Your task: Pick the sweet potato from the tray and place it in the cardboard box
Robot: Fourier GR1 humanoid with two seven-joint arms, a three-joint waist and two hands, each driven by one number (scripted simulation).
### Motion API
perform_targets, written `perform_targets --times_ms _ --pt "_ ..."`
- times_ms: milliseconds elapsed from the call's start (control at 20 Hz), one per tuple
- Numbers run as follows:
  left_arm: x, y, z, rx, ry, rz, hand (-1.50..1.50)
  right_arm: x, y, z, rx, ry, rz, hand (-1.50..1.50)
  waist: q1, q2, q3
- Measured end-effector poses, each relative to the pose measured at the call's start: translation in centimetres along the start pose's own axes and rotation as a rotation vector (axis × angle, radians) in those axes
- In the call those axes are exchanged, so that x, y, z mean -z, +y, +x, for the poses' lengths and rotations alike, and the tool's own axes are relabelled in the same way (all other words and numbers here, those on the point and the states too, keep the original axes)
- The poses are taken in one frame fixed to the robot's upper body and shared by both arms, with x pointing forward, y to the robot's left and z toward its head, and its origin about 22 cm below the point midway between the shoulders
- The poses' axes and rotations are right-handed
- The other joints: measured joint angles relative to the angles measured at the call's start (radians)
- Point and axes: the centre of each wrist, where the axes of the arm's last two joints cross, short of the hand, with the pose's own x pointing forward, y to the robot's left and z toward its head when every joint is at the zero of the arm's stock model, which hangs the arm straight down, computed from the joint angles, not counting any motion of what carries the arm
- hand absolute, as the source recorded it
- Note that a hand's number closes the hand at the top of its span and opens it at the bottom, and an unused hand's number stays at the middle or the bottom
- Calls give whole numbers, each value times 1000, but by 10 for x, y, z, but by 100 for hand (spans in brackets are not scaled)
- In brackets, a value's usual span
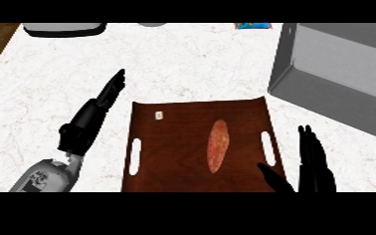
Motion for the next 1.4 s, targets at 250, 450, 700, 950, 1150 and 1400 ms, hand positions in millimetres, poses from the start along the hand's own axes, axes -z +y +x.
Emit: perform_targets --times_ms 250,450,700,950,1150,1400 --pt "0 -4 -3 -5 4 -20 0 -28 2 45 -56 70 98 -150 17 1 4" --pt "5 -6 1 -10 -3 -35 0 -45 -5 98 -73 137 186 -150 32 5 10" --pt "12 -8 4 -15 -15 -52 0 -55 -31 152 -86 166 224 -150 49 9 17" --pt "17 -15 3 -17 -19 -65 0 -55 -35 179 -88 122 228 -150 59 11 20" --pt "16 -15 -1 -16 -19 -69 0 -41 -31 188 -102 121 242 -150 66 12 21" --pt "18 -16 7 -23 -21 -73 0 -30 -20 188 -134 151 285 -150 67 10 23"
